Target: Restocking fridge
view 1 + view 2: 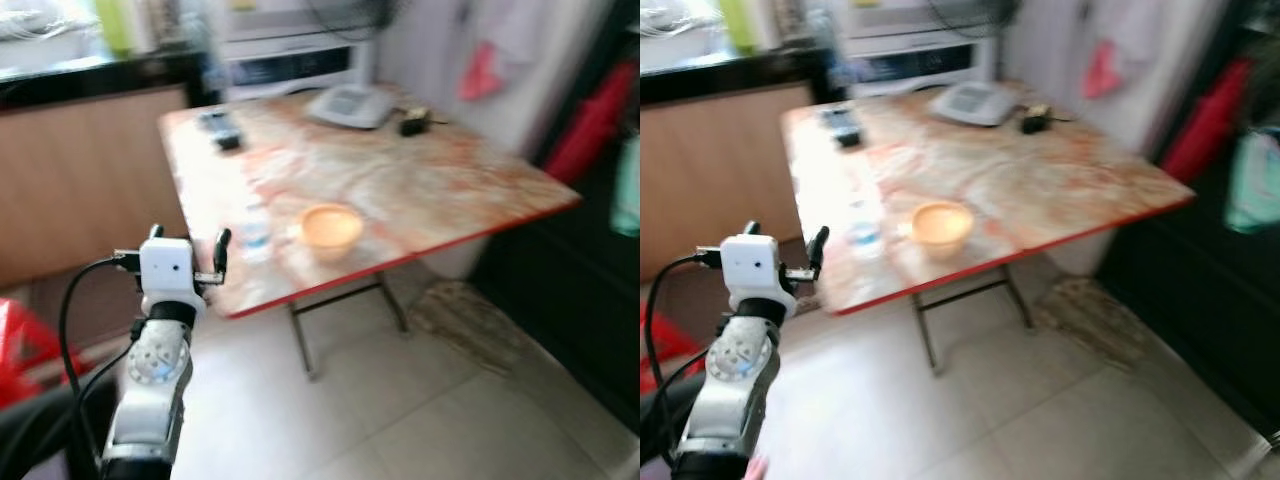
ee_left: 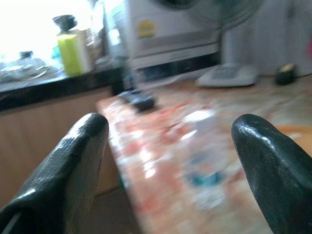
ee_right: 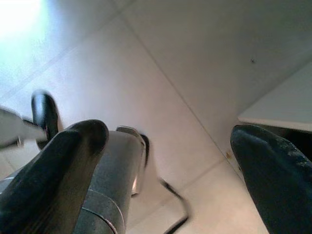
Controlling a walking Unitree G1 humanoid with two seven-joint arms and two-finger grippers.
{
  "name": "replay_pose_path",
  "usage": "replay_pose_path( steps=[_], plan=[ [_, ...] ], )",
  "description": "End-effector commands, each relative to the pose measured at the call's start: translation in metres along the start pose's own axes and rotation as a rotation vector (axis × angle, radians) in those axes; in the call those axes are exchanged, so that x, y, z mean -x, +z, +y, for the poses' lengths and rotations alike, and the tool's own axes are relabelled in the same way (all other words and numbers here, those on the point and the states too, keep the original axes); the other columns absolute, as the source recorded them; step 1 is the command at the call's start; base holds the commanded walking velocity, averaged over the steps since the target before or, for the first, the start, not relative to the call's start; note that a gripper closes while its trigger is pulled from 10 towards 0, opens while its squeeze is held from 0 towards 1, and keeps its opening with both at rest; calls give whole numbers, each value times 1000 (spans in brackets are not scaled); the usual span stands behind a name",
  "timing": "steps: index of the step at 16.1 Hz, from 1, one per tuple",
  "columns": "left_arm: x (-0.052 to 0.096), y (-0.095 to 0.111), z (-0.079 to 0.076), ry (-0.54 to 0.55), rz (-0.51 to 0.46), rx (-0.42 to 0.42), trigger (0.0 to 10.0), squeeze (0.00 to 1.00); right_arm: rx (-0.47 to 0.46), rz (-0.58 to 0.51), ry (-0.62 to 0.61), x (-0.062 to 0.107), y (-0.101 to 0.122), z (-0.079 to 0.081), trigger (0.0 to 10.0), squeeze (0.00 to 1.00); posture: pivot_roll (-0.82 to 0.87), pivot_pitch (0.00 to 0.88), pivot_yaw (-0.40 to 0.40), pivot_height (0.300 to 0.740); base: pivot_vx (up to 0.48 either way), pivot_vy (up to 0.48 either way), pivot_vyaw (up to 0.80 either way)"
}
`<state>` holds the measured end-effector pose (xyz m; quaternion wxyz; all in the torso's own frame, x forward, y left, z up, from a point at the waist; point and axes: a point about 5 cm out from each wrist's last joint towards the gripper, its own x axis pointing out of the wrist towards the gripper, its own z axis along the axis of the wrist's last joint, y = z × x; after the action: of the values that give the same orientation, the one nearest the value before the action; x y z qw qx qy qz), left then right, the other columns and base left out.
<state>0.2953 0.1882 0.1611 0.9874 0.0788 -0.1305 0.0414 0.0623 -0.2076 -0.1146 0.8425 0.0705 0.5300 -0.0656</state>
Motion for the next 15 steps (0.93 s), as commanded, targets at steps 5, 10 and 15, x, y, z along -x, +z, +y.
replay_pose_path(
  steps=[5,10,15],
  plan=[
    [-2,9,-9,-26,-33,-4,10000,0,17,91,-5,7,-23,-4,10000,0,133,0,-37,740,275,0,0],
    [-3,12,-10,-27,-45,-9,10000,0,8,79,-3,7,-22,-4,10000,0,137,0,-40,740,274,0,563],
    [-3,14,-8,-20,-54,-17,10000,0,3,82,-4,6,-22,-3,10000,0,141,0,-39,740,274,0,0]
  ],
)
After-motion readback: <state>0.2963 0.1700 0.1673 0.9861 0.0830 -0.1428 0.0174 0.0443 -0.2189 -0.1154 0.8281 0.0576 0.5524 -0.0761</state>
